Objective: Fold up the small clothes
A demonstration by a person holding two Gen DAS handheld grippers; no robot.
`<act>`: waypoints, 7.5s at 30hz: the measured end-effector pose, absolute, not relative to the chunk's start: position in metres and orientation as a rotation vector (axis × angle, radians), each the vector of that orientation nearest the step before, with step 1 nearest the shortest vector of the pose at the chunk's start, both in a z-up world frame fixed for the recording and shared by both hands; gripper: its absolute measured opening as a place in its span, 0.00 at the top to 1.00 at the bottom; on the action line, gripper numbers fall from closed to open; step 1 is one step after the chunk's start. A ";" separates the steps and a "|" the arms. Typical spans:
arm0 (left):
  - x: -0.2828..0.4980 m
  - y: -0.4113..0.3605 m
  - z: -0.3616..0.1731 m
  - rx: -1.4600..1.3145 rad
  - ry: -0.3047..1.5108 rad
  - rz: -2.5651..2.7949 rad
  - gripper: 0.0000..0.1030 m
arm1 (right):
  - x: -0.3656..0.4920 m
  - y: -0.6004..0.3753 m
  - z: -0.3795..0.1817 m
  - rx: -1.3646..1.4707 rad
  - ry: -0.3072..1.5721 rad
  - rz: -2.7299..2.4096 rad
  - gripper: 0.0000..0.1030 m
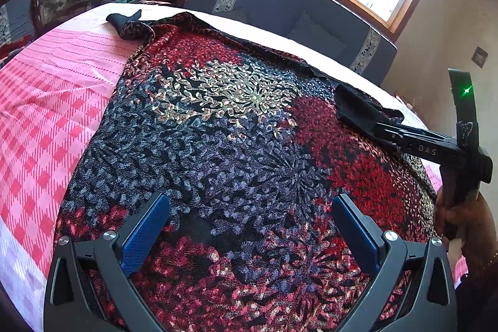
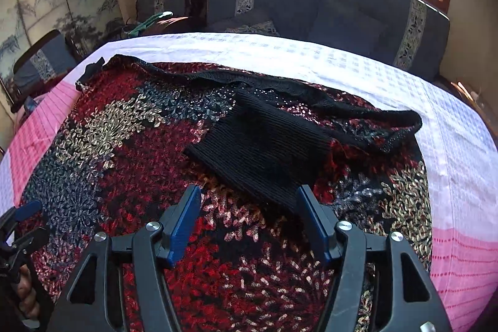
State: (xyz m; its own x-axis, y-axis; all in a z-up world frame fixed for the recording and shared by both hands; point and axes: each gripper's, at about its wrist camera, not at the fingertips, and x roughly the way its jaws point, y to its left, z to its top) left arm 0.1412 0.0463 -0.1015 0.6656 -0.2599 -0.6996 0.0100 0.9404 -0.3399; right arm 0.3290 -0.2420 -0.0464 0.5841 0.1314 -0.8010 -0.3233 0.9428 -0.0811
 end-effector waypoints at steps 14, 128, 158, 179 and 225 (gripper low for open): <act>0.141 0.050 -0.102 -0.354 0.831 -0.174 0.00 | 0.372 -0.235 -0.071 -0.132 0.953 0.200 0.94; 0.451 0.216 -0.090 -0.148 1.070 0.002 0.87 | 0.263 -0.320 -0.061 0.306 0.745 0.464 0.21; 0.459 0.220 -0.099 -0.051 1.034 0.073 0.91 | 0.264 -0.323 -0.062 0.328 0.741 0.470 0.15; 0.344 0.023 0.063 -0.145 0.607 -0.387 0.94 | 0.289 -0.356 -0.061 0.677 0.755 0.624 0.15; 0.269 0.059 -0.105 -0.405 0.789 -0.372 0.34 | 0.370 -0.316 0.007 0.683 0.756 0.582 0.93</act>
State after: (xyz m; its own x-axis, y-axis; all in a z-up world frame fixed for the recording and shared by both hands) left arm 0.2693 0.0593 -0.1046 0.6482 -0.4647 -0.6033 0.1693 0.8604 -0.4808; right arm 0.3700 -0.3156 0.0075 0.5946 0.6875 -0.4169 -0.2275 0.6411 0.7329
